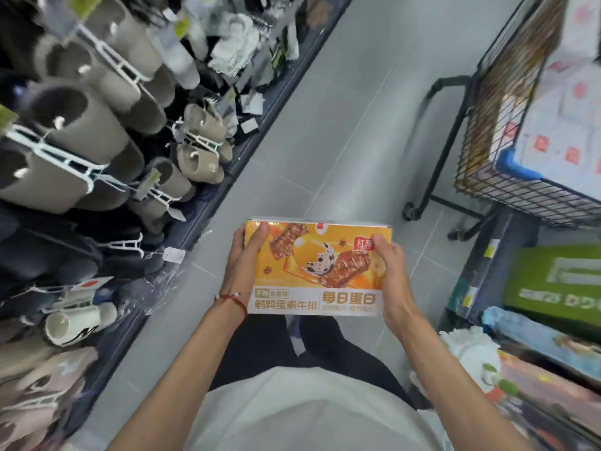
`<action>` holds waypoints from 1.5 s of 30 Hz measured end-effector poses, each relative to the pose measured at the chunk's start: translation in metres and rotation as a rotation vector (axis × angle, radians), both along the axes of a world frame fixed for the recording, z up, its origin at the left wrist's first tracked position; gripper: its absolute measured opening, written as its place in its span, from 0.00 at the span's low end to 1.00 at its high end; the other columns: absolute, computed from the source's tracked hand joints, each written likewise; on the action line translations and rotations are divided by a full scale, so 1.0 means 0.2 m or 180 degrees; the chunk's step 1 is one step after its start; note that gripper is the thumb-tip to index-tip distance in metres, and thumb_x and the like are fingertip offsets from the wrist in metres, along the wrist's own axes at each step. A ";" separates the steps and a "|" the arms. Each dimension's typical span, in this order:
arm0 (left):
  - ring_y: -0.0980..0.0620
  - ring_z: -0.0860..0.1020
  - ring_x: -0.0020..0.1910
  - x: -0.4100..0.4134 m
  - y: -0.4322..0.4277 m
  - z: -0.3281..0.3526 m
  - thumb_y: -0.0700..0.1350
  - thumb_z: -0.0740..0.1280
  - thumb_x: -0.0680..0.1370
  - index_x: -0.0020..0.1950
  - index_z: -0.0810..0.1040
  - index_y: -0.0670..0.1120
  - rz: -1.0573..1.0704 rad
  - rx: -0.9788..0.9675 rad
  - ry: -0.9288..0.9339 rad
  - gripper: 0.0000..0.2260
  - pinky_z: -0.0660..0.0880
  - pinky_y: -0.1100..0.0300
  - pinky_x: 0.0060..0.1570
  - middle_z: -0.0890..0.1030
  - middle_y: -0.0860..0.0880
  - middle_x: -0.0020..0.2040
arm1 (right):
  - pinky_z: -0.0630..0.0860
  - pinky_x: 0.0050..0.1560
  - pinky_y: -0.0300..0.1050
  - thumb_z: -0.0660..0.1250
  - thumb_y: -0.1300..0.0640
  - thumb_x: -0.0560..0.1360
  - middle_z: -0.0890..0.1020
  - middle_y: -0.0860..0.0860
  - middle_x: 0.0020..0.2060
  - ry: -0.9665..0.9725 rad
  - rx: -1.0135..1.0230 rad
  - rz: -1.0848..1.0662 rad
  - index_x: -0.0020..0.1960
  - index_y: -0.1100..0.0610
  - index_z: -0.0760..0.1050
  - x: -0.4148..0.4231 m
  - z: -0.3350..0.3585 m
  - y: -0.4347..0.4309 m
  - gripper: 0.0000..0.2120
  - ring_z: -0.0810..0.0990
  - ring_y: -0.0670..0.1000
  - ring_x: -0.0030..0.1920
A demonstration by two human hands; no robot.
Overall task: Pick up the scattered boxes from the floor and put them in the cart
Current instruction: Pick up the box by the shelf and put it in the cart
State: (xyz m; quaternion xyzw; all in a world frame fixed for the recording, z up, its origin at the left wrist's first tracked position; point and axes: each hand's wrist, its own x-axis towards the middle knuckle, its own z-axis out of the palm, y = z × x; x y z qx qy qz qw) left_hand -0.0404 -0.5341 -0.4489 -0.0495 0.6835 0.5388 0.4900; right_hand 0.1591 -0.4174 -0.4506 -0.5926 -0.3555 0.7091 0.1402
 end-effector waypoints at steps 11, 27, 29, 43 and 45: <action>0.45 0.86 0.49 -0.13 1.00 0.01 0.63 0.64 0.79 0.67 0.72 0.52 -0.1349 0.0251 0.0200 0.21 0.82 0.44 0.51 0.86 0.46 0.54 | 0.82 0.52 0.55 0.63 0.39 0.81 0.88 0.53 0.50 -0.0212 0.0400 -0.1074 0.66 0.54 0.70 -0.02 0.08 0.63 0.23 0.89 0.52 0.46; 0.40 0.86 0.49 -0.14 2.47 0.12 0.76 0.63 0.69 0.64 0.76 0.54 -0.3096 0.0401 0.0251 0.34 0.80 0.39 0.55 0.86 0.44 0.52 | 0.82 0.59 0.62 0.68 0.31 0.73 0.87 0.59 0.54 -0.0066 0.0559 -0.3112 0.68 0.56 0.76 -0.13 0.19 1.50 0.35 0.88 0.61 0.53; 0.42 0.86 0.47 -0.08 2.66 0.13 0.76 0.61 0.69 0.68 0.74 0.55 -0.3237 0.0425 0.0367 0.36 0.81 0.40 0.54 0.87 0.46 0.51 | 0.82 0.58 0.59 0.67 0.32 0.73 0.88 0.57 0.52 -0.0105 0.0660 -0.3300 0.68 0.56 0.77 -0.09 0.19 1.65 0.34 0.88 0.59 0.51; 0.48 0.85 0.54 0.56 3.94 0.30 0.79 0.57 0.70 0.71 0.71 0.62 -0.4468 0.1047 0.0994 0.36 0.80 0.45 0.59 0.83 0.51 0.62 | 0.80 0.62 0.65 0.63 0.41 0.82 0.88 0.56 0.53 0.0066 0.0708 -0.4421 0.65 0.55 0.79 0.33 0.28 2.60 0.21 0.88 0.59 0.52; 0.51 0.85 0.54 0.65 4.09 0.32 0.80 0.56 0.69 0.72 0.71 0.60 -0.4652 0.1135 0.1010 0.38 0.79 0.46 0.60 0.83 0.52 0.62 | 0.79 0.63 0.65 0.63 0.42 0.82 0.88 0.55 0.54 0.0028 0.0741 -0.4598 0.66 0.55 0.79 0.38 0.30 2.69 0.21 0.88 0.58 0.54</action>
